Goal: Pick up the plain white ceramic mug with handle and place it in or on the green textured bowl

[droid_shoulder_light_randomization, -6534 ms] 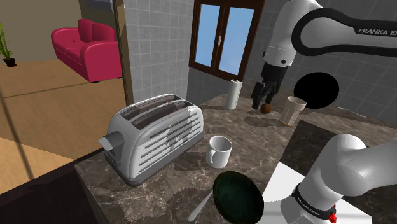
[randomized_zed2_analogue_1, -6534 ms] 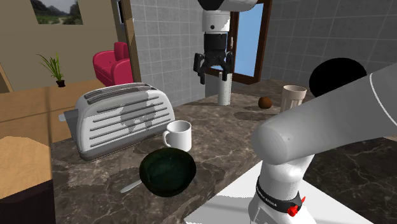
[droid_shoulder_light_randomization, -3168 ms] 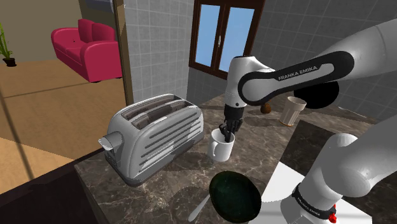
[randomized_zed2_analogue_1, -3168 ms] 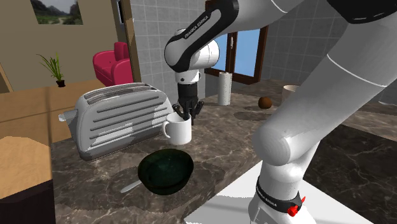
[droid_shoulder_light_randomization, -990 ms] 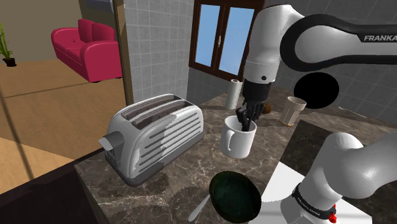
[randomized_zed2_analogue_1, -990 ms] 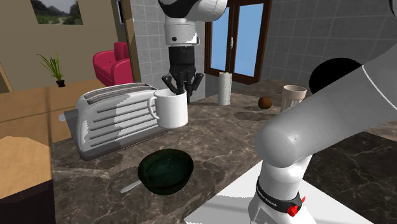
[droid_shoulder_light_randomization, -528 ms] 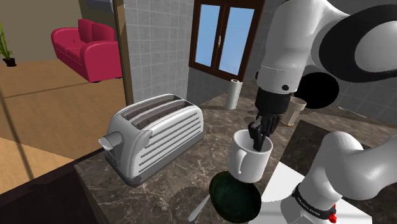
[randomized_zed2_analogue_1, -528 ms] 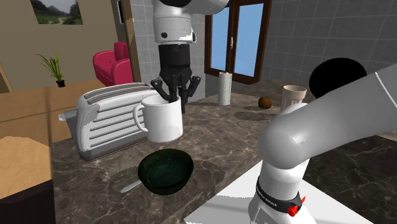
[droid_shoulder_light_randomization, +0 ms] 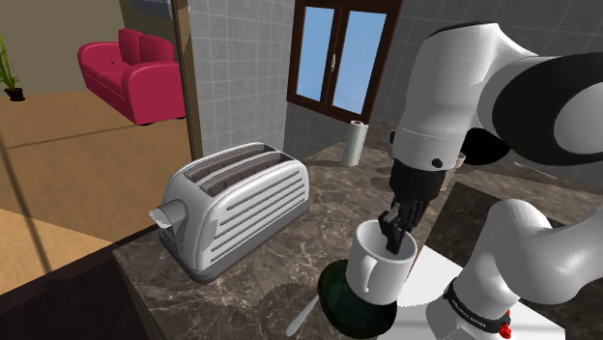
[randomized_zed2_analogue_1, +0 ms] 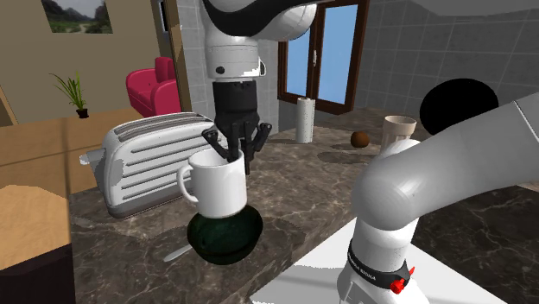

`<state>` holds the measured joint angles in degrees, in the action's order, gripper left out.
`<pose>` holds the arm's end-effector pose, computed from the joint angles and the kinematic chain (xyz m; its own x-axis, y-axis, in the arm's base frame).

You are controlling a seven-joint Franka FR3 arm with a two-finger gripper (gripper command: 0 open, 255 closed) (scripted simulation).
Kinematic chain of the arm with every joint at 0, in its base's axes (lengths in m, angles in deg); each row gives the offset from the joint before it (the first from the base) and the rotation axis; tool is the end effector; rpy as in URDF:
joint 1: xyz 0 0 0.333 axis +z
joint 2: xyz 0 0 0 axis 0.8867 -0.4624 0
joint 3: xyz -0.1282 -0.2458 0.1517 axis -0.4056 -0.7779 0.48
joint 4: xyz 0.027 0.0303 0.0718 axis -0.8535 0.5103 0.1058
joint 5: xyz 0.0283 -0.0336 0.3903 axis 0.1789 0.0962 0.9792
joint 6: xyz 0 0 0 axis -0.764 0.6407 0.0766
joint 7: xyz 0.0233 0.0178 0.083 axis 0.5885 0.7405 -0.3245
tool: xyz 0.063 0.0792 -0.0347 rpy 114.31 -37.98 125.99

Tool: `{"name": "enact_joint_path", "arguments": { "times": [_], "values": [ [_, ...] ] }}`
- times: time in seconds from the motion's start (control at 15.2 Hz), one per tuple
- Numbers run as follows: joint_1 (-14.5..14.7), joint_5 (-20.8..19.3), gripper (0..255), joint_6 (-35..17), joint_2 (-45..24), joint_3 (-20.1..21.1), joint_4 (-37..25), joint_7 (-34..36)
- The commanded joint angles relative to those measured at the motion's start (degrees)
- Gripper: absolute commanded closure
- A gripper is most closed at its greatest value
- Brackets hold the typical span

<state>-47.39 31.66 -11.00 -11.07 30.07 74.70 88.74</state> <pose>0.2034 0.2304 0.5067 0.9858 -0.1232 -0.1143 -0.1261 -0.9918 -0.0193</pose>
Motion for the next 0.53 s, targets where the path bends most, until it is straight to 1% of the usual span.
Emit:
{"name": "enact_joint_path", "arguments": {
  "times": [0.0, 0.46],
  "values": [
    [0.08, 0.41, 255, -1.49, -0.14, 0.5, 1.29, -0.16],
    [0.63, 2.09, 255, -6.74, -0.39, 2.28, 6.32, -0.83]
  ]
}}
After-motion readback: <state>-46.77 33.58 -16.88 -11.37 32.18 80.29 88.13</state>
